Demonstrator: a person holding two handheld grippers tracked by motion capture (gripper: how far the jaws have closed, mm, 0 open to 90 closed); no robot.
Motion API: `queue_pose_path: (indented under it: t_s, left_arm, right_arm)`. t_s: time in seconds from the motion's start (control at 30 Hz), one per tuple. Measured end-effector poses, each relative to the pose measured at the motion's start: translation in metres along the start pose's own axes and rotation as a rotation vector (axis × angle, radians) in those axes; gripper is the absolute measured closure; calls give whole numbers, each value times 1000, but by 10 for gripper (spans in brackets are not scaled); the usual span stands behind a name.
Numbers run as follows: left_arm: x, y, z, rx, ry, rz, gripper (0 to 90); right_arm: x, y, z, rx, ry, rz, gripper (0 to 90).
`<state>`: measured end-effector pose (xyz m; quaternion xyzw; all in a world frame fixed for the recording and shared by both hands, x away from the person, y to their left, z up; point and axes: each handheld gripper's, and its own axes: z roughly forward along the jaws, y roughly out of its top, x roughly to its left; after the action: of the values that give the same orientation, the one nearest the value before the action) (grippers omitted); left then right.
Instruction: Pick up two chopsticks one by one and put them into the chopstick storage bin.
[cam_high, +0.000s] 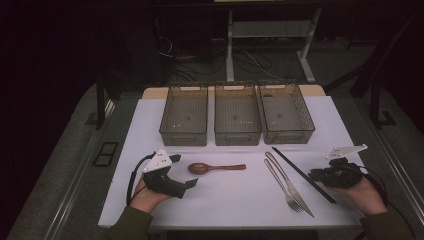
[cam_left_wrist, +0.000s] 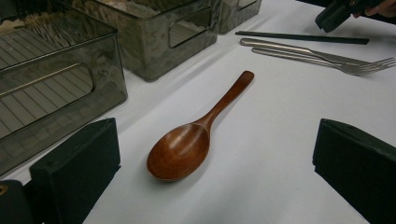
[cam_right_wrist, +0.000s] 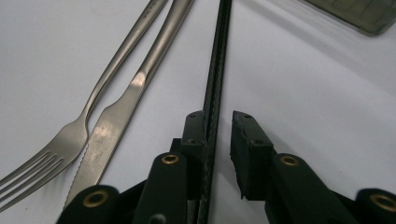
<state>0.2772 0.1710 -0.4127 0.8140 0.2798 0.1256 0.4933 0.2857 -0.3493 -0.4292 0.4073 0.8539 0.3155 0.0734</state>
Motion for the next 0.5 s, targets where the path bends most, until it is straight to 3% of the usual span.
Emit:
queue_pose_path:
  t_s: [0.5]
  left_arm:
    - [0,0,0,-3,3,0,0]
  right_arm:
    - [2,-3,4,44,-11,-11,800]
